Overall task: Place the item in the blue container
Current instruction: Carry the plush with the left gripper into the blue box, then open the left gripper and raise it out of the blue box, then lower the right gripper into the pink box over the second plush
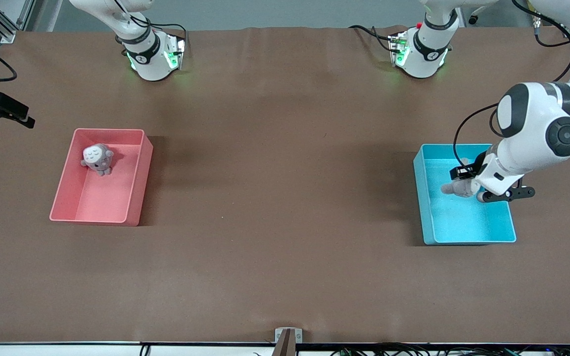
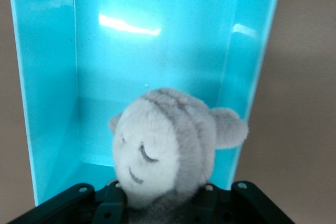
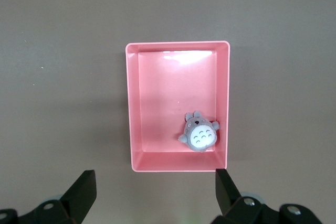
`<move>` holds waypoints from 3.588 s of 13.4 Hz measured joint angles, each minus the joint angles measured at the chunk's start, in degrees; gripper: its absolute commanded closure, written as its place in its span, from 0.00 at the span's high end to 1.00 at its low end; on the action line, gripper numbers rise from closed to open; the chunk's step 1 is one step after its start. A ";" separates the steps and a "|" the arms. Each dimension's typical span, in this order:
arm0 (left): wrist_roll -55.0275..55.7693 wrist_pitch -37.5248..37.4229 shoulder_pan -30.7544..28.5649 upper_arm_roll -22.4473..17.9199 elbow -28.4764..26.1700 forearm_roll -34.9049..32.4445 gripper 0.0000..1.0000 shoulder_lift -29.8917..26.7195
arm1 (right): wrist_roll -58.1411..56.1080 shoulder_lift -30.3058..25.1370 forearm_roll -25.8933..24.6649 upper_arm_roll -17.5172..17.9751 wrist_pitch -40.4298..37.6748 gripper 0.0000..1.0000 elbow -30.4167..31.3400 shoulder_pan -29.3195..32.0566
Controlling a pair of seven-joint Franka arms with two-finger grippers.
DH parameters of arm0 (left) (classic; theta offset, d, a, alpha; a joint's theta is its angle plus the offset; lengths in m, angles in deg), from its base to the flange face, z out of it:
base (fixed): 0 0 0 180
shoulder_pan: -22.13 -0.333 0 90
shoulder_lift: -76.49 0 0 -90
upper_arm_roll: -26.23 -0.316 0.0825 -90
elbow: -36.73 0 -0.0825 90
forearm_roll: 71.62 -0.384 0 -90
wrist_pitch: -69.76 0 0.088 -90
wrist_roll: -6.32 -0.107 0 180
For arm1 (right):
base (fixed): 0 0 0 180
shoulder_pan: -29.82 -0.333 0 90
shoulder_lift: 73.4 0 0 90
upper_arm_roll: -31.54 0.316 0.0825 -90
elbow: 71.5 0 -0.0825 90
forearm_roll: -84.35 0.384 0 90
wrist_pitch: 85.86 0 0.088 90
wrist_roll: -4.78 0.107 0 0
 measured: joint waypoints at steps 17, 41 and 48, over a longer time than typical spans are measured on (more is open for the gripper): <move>-3.11 11.30 -4.48 0.34 -6.12 -3.38 1.00 5.60 | -1.15 0.00 -0.03 -0.09 -1.38 1.00 0.43 0.00; -2.84 -29.80 -4.44 5.31 22.90 3.62 1.00 -15.40 | -1.15 0.00 -0.03 0.16 -1.95 1.00 0.40 -0.04; -2.84 -29.98 -4.44 5.41 24.58 3.99 1.00 -15.39 | -1.60 4.96 -0.17 -0.37 0.18 1.00 -0.47 3.40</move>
